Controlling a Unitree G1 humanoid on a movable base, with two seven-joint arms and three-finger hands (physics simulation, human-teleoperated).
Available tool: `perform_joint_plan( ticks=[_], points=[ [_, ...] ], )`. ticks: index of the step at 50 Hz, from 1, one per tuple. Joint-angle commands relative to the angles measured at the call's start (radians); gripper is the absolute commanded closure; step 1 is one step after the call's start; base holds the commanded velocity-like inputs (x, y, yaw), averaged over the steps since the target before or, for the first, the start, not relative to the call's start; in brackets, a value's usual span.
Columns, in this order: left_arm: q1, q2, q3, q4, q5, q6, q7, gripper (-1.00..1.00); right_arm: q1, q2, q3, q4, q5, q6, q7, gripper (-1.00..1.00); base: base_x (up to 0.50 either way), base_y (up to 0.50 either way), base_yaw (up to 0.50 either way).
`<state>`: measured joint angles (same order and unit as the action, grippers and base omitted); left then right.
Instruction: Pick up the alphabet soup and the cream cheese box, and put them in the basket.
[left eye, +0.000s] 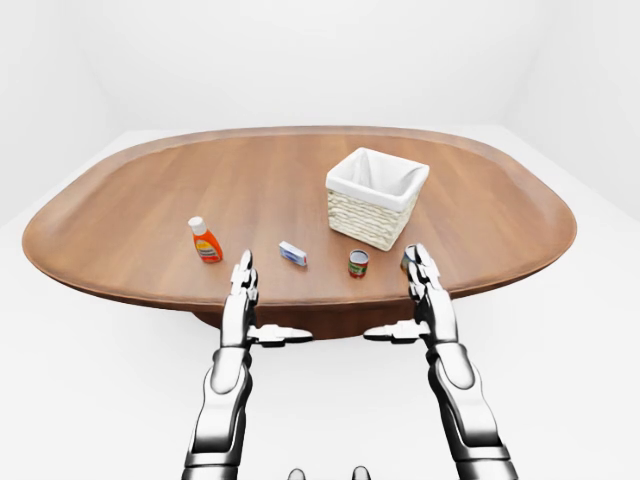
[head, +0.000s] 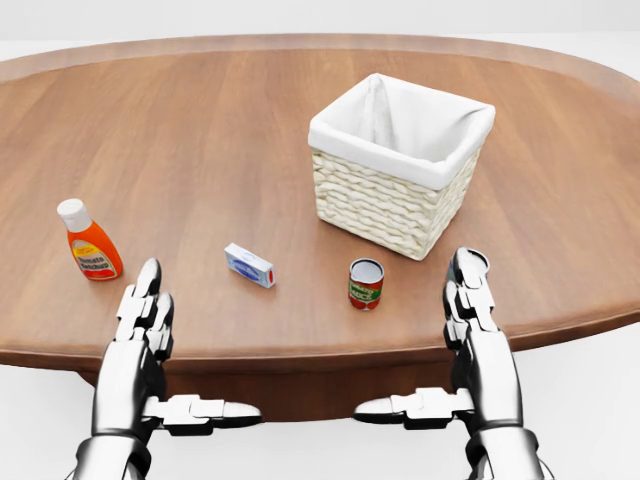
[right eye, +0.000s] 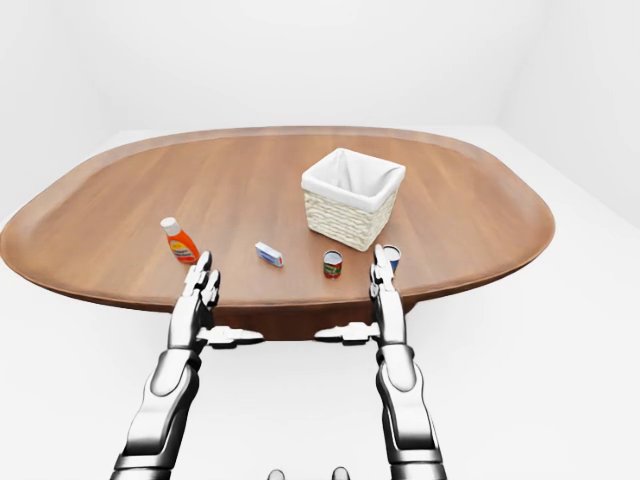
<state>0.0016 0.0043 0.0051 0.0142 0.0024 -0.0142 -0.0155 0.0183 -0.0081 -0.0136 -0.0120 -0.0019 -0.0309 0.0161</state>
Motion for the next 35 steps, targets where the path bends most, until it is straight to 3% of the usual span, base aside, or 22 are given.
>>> perform_joint_plan(
  ticks=[1,4,7,12,17,21,24,30,31,35],
  points=[
    [-0.007,0.007,0.006,0.075,0.014,-0.057,-0.023,-1.0,0.061,-0.009,-0.021,-0.078,-0.013,-0.056,0.03,-1.0,0.0,0.0,0.0],
    [-0.006,0.005,0.004,0.096,0.013,-0.073,-0.026,-1.0,0.074,-0.008,-0.02,-0.107,-0.019,-0.056,0.031,-1.0,0.0,0.0,0.0],
    [0.001,0.004,-0.001,0.063,0.015,-0.054,-0.026,-1.0,0.083,-0.007,-0.017,-0.123,-0.027,-0.056,0.033,-1.0,0.0,0.0,0.0],
    [0.002,0.002,-0.006,0.07,0.021,-0.062,-0.026,-1.0,0.093,-0.006,-0.022,-0.145,-0.018,-0.056,0.042,-1.0,0.0,0.0,0.0],
    [0.001,0.002,-0.005,0.078,0.017,-0.07,-0.029,-1.0,0.094,-0.004,-0.018,-0.156,-0.013,-0.056,0.049,-1.0,0.0,-0.5,0.0],
    [0.01,0.002,-0.006,0.048,0.014,-0.053,-0.033,-1.0,0.102,-0.004,-0.014,-0.178,-0.017,-0.056,0.052,-1.0,0.0,-0.5,0.0],
    [0.005,0.002,-0.004,0.069,0.014,-0.071,-0.033,-1.0,0.103,-0.003,-0.012,-0.183,-0.015,-0.056,0.056,-1.0,0.0,-0.5,0.0],
    [0.017,0.002,-0.007,0.04,0.016,-0.058,-0.034,-1.0,0.105,-0.003,-0.012,-0.185,-0.018,-0.056,0.055,-1.0,0.0,-0.5,0.0],
    [0.012,0.003,-0.004,0.057,0.018,-0.073,-0.03,-1.0,0.103,-0.003,-0.013,-0.19,-0.025,-0.056,0.049,-1.0,0.0,0.0,0.0],
    [0.01,0.003,-0.003,0.056,0.02,-0.07,-0.028,-1.0,0.106,-0.003,-0.017,-0.201,-0.01,-0.056,0.057,-1.0,0.0,0.0,0.0]
  ],
)
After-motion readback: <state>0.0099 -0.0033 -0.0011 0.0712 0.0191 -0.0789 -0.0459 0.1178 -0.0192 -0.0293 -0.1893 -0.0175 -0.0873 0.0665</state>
